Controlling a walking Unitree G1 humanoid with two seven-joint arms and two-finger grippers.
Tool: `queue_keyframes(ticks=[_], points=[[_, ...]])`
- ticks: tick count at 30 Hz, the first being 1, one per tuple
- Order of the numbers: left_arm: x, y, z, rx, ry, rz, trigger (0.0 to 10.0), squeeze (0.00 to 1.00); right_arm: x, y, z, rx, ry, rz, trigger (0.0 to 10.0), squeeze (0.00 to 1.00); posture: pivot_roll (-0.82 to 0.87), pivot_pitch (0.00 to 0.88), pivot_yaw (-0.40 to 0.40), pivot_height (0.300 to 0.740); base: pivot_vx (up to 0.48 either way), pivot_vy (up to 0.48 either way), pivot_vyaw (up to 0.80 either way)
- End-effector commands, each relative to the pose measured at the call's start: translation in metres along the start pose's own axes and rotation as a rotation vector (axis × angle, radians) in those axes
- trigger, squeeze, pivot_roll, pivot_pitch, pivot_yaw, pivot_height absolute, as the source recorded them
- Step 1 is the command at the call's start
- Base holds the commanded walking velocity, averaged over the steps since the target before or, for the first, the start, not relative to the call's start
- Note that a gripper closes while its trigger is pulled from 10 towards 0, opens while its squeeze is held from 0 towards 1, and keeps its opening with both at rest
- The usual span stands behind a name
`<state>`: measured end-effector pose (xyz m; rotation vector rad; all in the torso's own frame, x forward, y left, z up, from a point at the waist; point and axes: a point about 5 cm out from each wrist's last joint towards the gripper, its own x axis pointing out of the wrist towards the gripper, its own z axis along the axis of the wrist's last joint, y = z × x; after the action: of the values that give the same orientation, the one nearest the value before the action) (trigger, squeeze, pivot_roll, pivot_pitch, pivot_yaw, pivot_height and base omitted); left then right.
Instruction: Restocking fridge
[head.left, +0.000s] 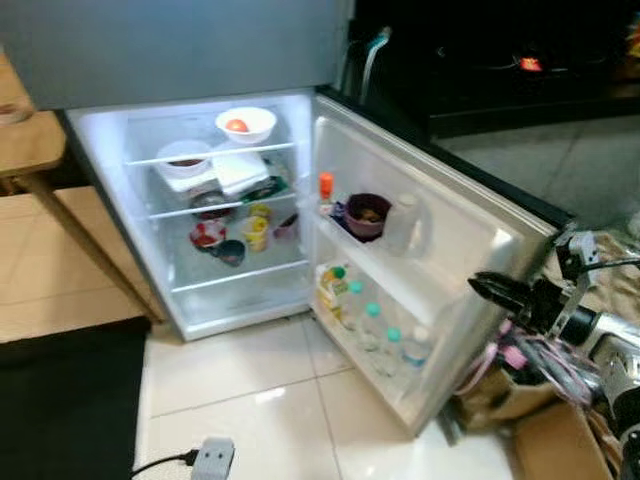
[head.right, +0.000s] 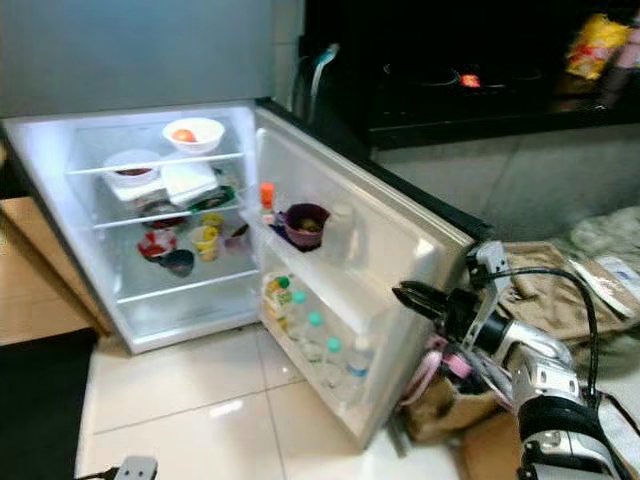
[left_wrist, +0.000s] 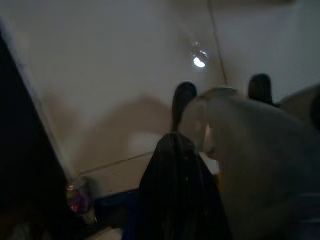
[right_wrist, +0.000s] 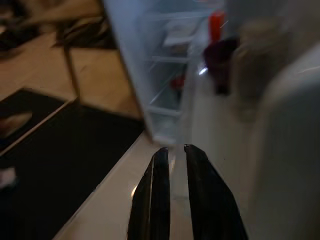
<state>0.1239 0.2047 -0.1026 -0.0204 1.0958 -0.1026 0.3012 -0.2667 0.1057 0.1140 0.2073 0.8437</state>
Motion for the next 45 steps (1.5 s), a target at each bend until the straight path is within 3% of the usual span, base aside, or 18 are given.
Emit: queue_keyframes(ticks=[1,2,7,10,13,15,16,17,18,22,24,28,29,31,33,37,43,45], points=[[-0.001,-0.002,-0.010,-0.005,0.035,-0.007,10.0,0.00,-0.014,0.001,-0.023,0.029,0.175,-0.001,10.0,0.00,-0.02,0.000,-0.060,0.740,0.000,0.000,0.00],[-0.001,-0.002,-0.010,-0.005,0.035,-0.007,10.0,0.00,-0.025,-0.005,-0.031,0.016,0.271,-0.080,10.0,0.00,-0.02,0.000,-0.060,0.740,0.000,0.000,0.00],[-0.001,-0.003,-0.010,-0.006,0.036,-0.008,10.0,0.00,-0.041,-0.014,-0.036,-0.001,0.369,-0.205,10.0,0.00,-0.03,0.000,-0.059,0.740,0.000,0.000,0.00],[-0.001,-0.003,-0.010,-0.007,0.037,-0.010,10.0,0.00,-0.078,-0.026,-0.040,-0.032,0.593,-0.358,10.0,0.00,-0.03,0.000,-0.059,0.740,0.000,0.000,0.00],[-0.001,-0.003,-0.011,-0.008,0.037,-0.010,10.0,0.00,-0.093,-0.031,-0.040,-0.059,0.683,-0.424,10.0,0.00,-0.03,0.000,-0.059,0.740,0.000,0.000,0.00],[-0.001,-0.003,-0.011,-0.009,0.037,-0.010,10.0,0.00,-0.115,-0.042,-0.031,-0.128,0.786,-0.598,10.0,0.00,-0.03,0.000,-0.058,0.740,0.000,0.000,0.00],[-0.001,-0.002,-0.011,-0.009,0.037,-0.011,10.0,0.00,-0.124,-0.052,-0.018,-0.173,0.767,-0.773,10.0,0.00,-0.03,0.000,-0.056,0.740,0.000,0.000,0.00],[-0.001,-0.002,-0.011,-0.009,0.037,-0.011,10.0,0.00,-0.124,-0.052,-0.018,-0.173,0.767,-0.773,10.0,0.00,-0.03,0.000,-0.056,0.740,0.000,0.000,0.00],[-0.001,-0.002,-0.011,-0.007,0.037,-0.011,10.0,0.00,-0.129,-0.065,0.005,-0.224,0.634,-1.006,10.0,0.00,-0.03,0.000,-0.054,0.740,0.000,0.000,0.00],[-0.001,-0.002,-0.010,-0.006,0.037,-0.012,10.0,0.00,-0.123,-0.069,0.018,-0.260,0.529,-1.054,10.0,0.00,-0.03,0.000,-0.054,0.740,0.000,0.000,0.00],[-0.001,-0.002,-0.010,-0.004,0.036,-0.011,10.0,0.00,-0.115,-0.071,0.032,-0.387,0.445,-1.077,10.0,0.00,-0.03,0.000,-0.054,0.740,0.000,0.000,0.00],[-0.001,-0.002,-0.010,-0.003,0.035,-0.010,10.0,0.00,-0.092,-0.068,0.042,-0.356,0.272,-0.989,10.0,0.00,-0.02,0.000,-0.056,0.740,0.000,0.000,0.00],[-0.001,-0.002,-0.010,-0.003,0.035,-0.010,10.0,0.00,-0.092,-0.068,0.042,-0.356,0.272,-0.989,10.0,0.00,-0.02,0.000,-0.056,0.740,0.000,0.000,0.00],[-0.001,-0.001,-0.009,-0.002,0.036,-0.009,10.0,0.00,-0.066,-0.060,0.034,-0.426,0.314,-0.805,10.0,0.00,-0.02,0.000,-0.056,0.740,0.000,0.000,0.00],[-0.001,-0.001,-0.009,-0.001,0.036,-0.009,10.0,0.00,-0.063,-0.058,0.032,-0.443,0.330,-0.787,10.0,0.00,-0.02,0.000,-0.056,0.740,0.000,0.000,0.00],[-0.001,-0.001,-0.009,0.005,0.037,-0.010,10.0,0.00,-0.046,-0.053,0.027,-0.403,0.304,-0.706,10.0,0.00,-0.02,0.000,-0.056,0.740,0.000,0.000,0.00],[-0.001,-0.001,-0.009,0.003,0.037,-0.011,10.0,0.00,0.000,-0.018,0.008,-0.326,0.283,-0.251,10.0,0.00,-0.02,0.000,-0.056,0.740,0.000,0.000,0.00],[-0.001,-0.001,-0.009,0.003,0.037,-0.011,10.0,0.00,0.000,-0.018,0.008,-0.326,0.283,-0.251,10.0,0.00,-0.02,0.000,-0.056,0.740,0.000,0.000,0.00]])
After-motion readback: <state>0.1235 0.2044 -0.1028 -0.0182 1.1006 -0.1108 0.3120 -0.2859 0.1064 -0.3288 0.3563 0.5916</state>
